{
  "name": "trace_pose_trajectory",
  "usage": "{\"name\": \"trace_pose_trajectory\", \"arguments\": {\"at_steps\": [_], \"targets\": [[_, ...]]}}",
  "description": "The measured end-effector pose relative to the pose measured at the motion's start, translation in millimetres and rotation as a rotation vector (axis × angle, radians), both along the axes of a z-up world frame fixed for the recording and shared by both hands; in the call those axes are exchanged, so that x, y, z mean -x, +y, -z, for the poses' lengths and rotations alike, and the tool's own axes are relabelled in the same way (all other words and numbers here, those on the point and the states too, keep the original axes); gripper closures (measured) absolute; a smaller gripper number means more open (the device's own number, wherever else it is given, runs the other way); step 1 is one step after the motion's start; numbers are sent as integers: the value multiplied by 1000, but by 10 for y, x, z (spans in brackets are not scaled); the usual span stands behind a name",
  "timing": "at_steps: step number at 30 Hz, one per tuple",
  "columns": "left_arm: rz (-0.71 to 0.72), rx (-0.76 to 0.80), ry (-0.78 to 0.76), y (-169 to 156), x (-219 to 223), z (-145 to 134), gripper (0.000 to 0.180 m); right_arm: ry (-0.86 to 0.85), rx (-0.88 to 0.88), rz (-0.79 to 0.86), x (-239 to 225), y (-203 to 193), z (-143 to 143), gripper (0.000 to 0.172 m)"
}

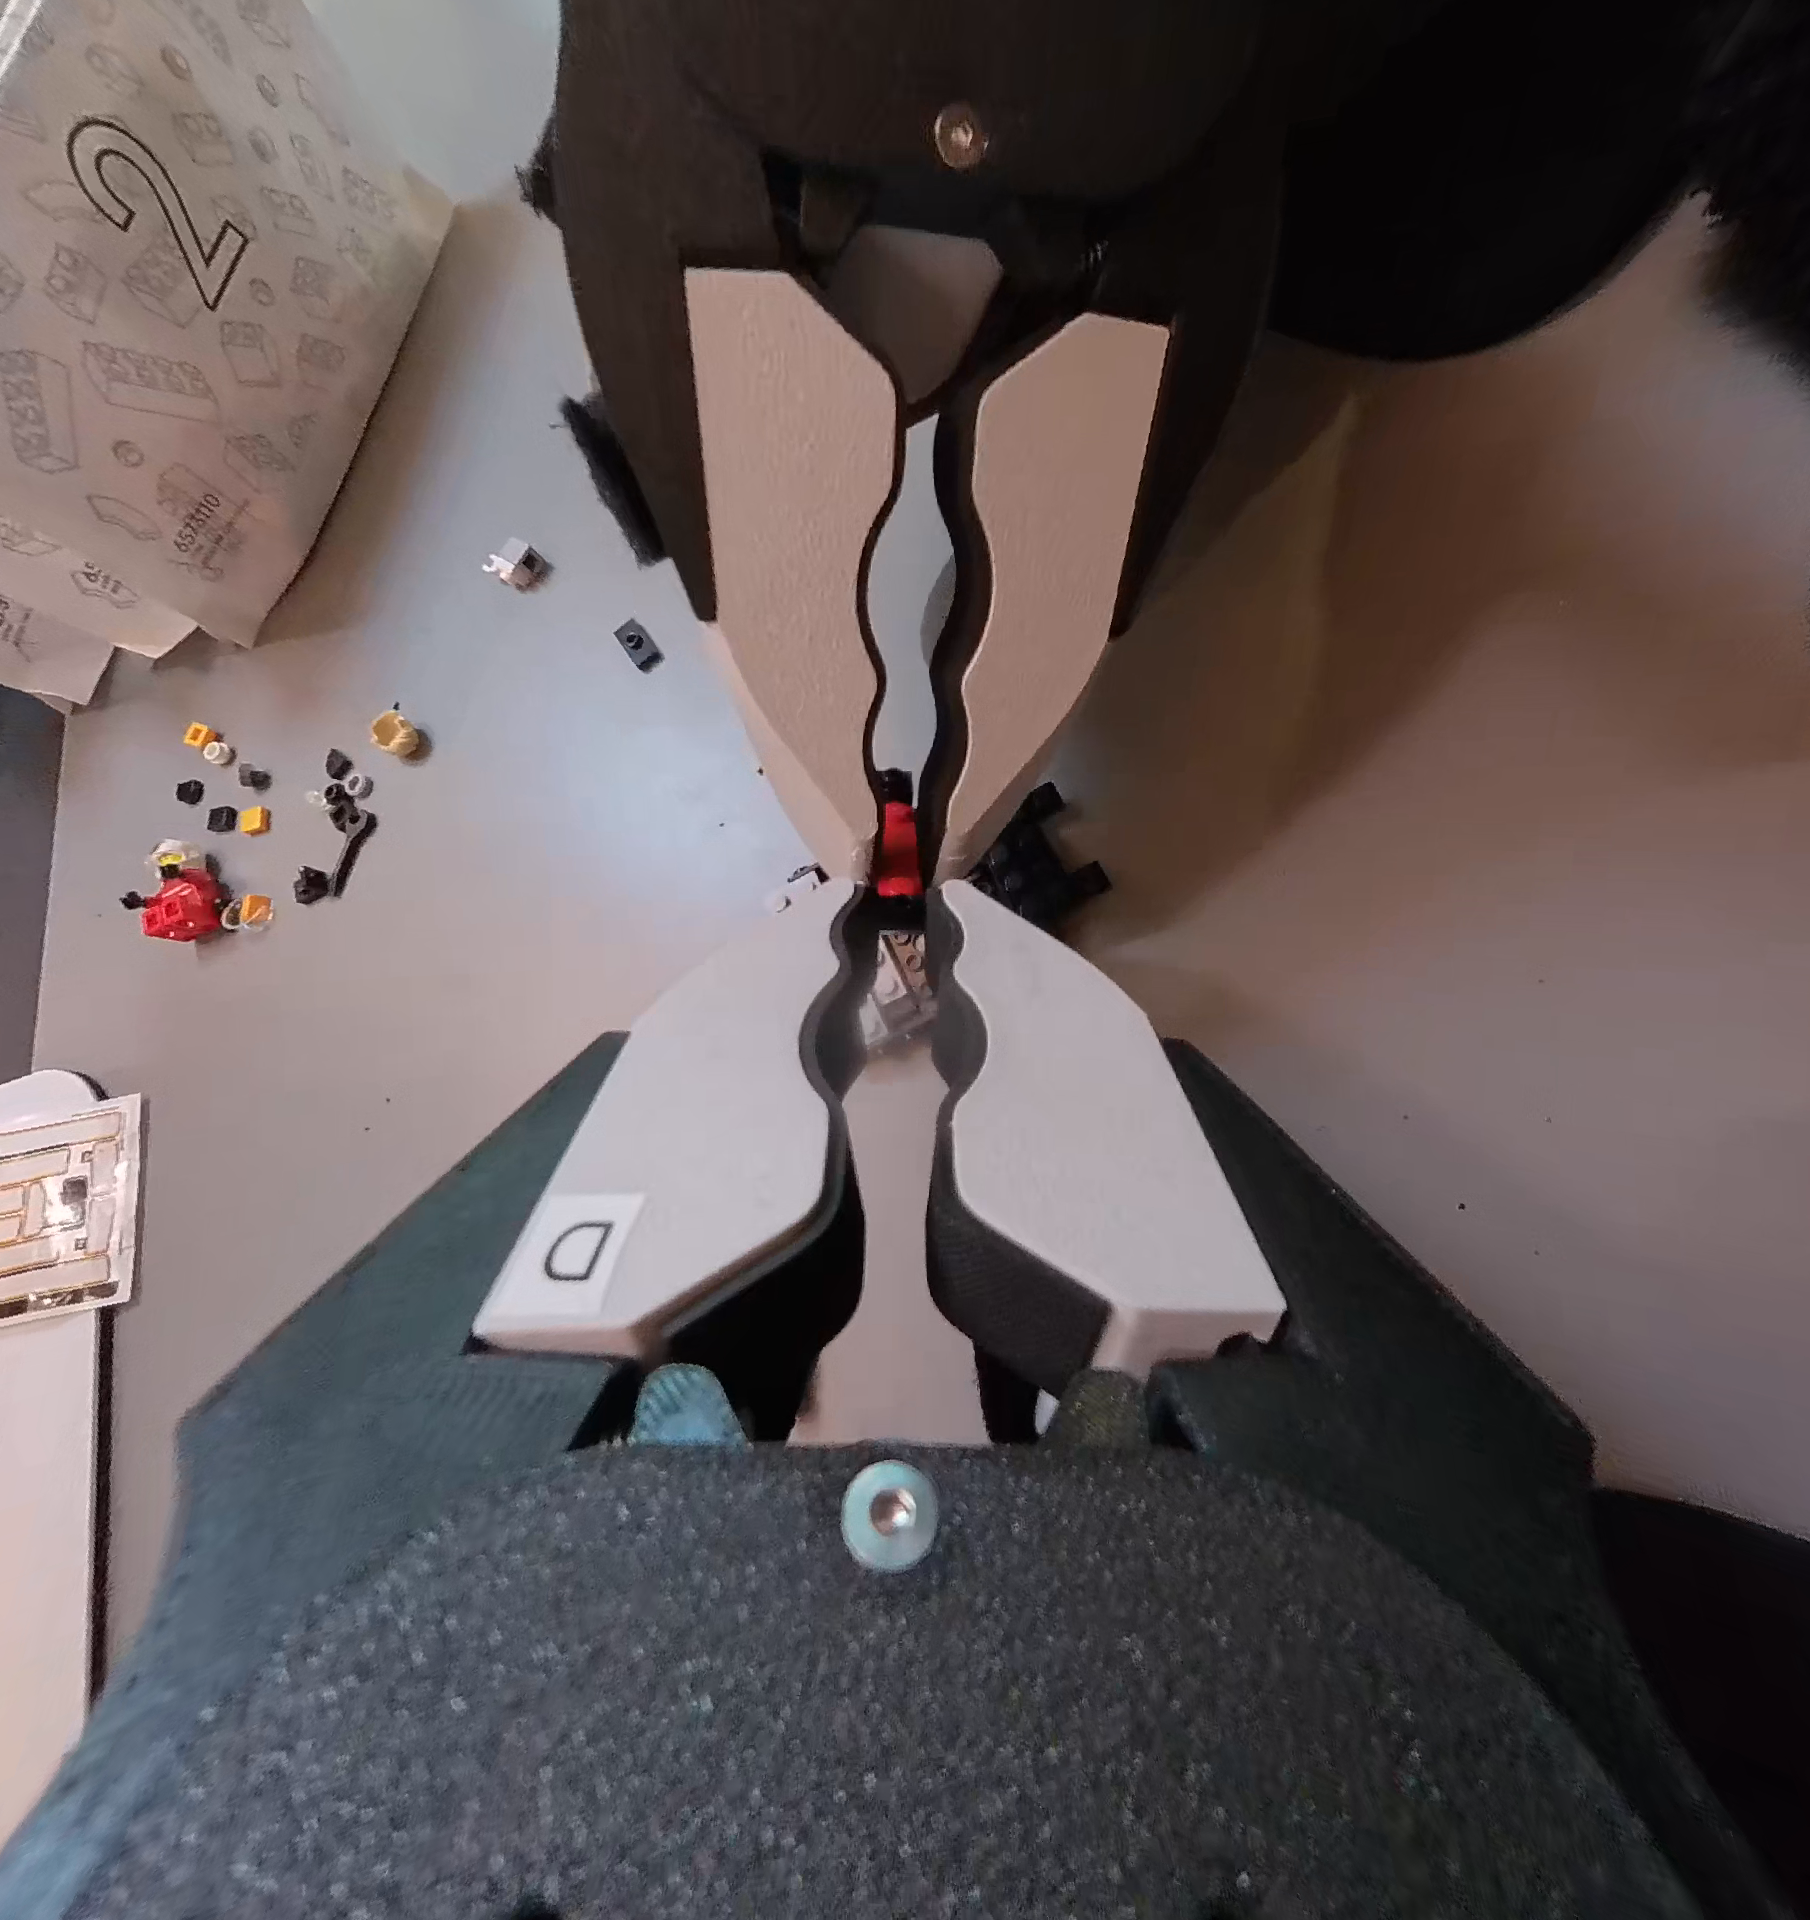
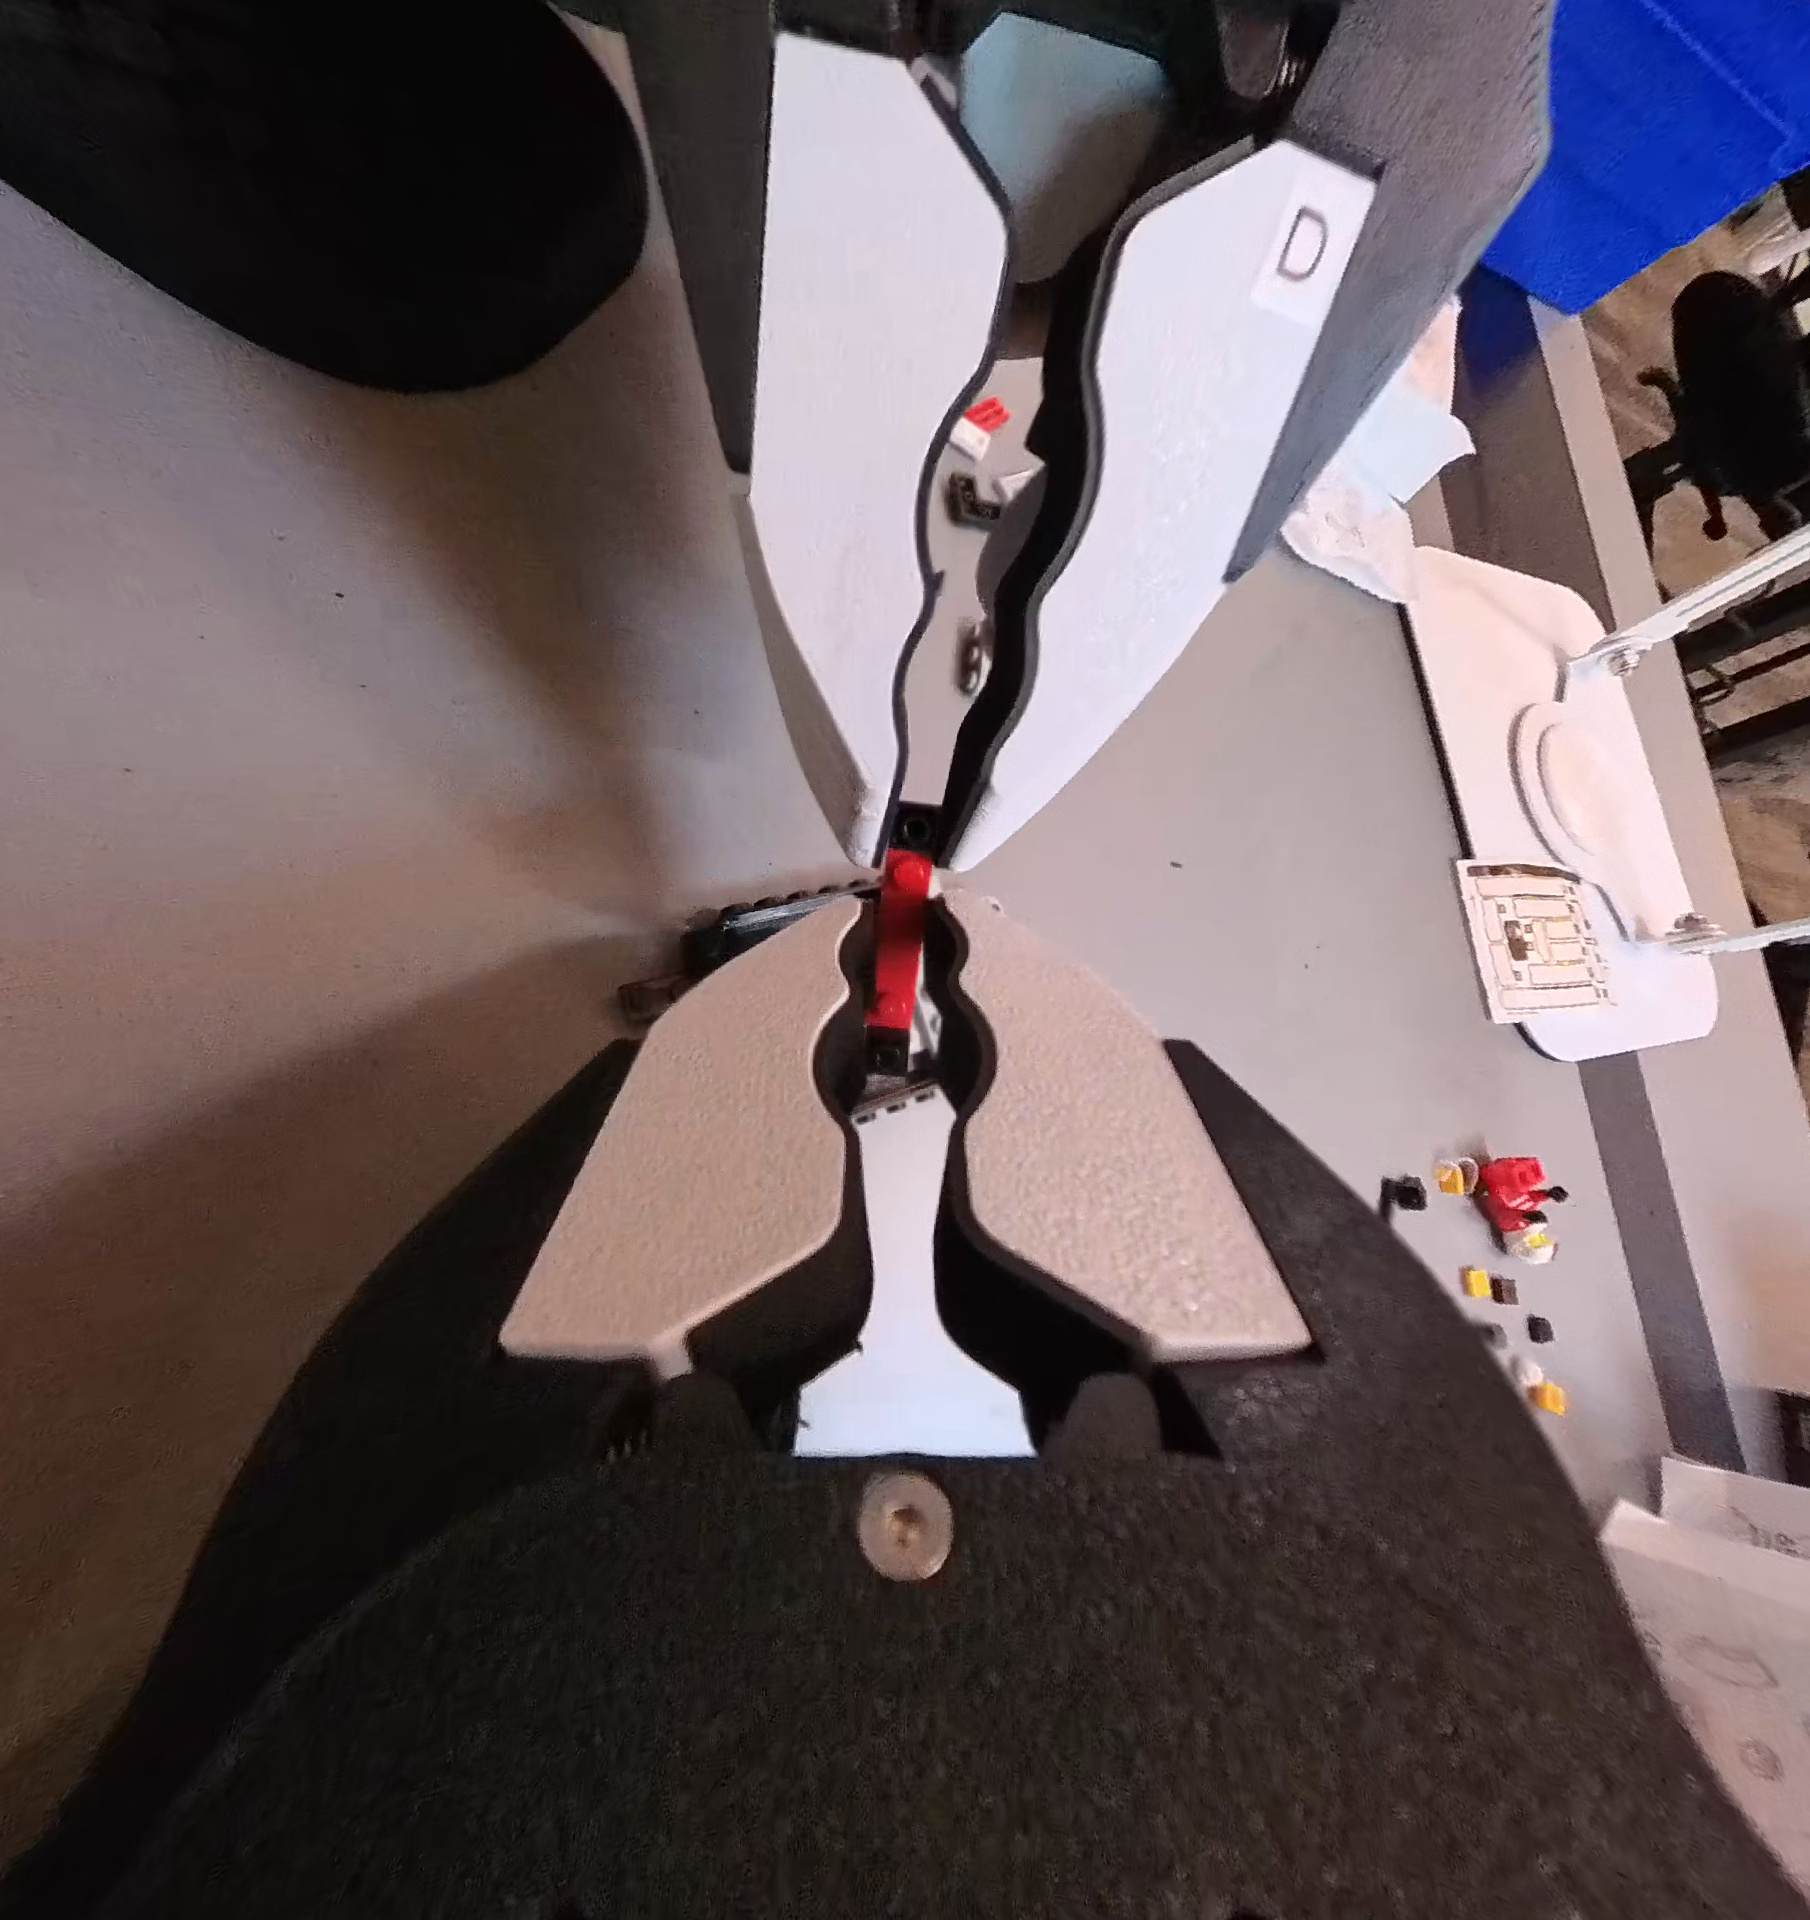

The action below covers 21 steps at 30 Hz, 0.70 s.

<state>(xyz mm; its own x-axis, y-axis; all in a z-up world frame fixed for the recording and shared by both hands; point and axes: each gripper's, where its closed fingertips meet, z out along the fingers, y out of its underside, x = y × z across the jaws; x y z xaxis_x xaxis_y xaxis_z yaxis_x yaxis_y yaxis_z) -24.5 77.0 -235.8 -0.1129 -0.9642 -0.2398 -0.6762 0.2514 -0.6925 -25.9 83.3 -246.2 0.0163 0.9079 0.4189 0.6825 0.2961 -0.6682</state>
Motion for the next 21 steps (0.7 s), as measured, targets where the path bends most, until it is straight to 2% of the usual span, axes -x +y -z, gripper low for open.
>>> {"name": "trace_pose_trajectory", "arguments": {"at_steps": [3,7,11,13,14,15,16,17,19,21], "targets": [[8,37,-21,-13,7,-15,171,4,-49,-12,4,-1,-23,164],[54,360,-250,-33,64,-220,170,176,-64,-41,40,-45,-289,164],[89,468,-302,-72,77,-233,170,208,-96,-60,64,-97,-351,165],[80,465,-251,-69,82,-131,172,202,-120,-59,68,-101,-342,166],[-31,367,-114,115,129,148,172,340,-87,-112,116,-214,-537,168],[-64,377,-48,156,161,337,172,380,-30,-134,134,-292,-666,169],[-25,449,-100,50,107,278,172,339,-73,-120,114,-250,-658,170],[5,411,-159,13,58,121,172,310,-87,-85,66,-163,-571,170],[-16,319,-190,86,42,-68,172,326,2,-40,-32,-59,-478,168],[-54,295,-161,147,80,-28,172,380,26,-70,-65,-62,-587,169]]}}
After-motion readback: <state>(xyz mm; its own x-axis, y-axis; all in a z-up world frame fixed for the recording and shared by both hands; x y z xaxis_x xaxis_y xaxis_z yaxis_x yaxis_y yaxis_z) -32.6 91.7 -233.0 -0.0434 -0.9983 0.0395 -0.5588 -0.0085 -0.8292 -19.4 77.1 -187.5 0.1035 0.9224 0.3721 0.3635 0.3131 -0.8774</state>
